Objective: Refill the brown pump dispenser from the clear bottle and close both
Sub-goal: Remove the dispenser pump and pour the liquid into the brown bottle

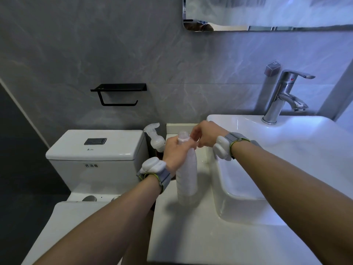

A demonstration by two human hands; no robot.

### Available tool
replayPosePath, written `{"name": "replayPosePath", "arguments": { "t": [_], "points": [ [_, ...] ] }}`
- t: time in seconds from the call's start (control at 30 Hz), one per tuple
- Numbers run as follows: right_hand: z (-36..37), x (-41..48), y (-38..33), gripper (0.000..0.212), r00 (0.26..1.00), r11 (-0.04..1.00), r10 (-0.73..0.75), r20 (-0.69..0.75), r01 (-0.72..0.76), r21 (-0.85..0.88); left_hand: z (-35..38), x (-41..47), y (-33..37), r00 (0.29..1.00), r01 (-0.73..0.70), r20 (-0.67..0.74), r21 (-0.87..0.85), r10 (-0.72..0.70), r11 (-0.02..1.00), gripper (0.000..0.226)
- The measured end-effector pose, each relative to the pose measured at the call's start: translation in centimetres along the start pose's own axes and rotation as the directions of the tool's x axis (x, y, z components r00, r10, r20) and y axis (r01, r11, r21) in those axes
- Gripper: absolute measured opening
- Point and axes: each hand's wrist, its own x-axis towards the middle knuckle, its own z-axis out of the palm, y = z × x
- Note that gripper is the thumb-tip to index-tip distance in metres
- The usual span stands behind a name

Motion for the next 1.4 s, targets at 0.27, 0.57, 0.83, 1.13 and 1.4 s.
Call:
{"name": "replayPosePath", "arguments": {
  "t": [0.27, 0.57, 0.83, 1.13, 1.4],
  "points": [
    [-0.9, -1.8, -0.8, 0.019, 0.997, 1.0, -0.019, 0.076, 0.017, 0.027, 0.4, 1.7, 5.0, 0.988, -0.061, -0.149, -0.076, 0.049, 0.995, 0.018],
    [-1.0, -1.9, -2.8, 0.067, 0.99, 0.931, -0.028, -0.14, 0.076, 0.356, 0.0, 2.6, 7.6, 0.974, -0.167, -0.158, -0.004, 0.164, 0.986, 0.039],
    [0.1, -1.5, -3.4, 0.054, 0.99, 0.917, -0.001, -0.14, 0.057, 0.396, -7.2, 4.7, 6.7, 0.896, -0.187, -0.4, 0.059, 0.194, 0.981, 0.05],
    [2.3, -1.0, -4.7, 0.028, 0.997, 0.945, 0.013, -0.079, 0.014, 0.328, -9.8, 2.6, -1.3, 0.982, 0.092, -0.167, 0.033, -0.086, 0.995, 0.061],
    [3.3, -0.1, -4.8, 0.029, 0.998, 0.925, 0.048, 0.035, -0.058, 0.376, -8.5, 3.3, -3.0, 0.997, 0.055, -0.052, 0.097, -0.05, 0.994, 0.052]
  ]
}}
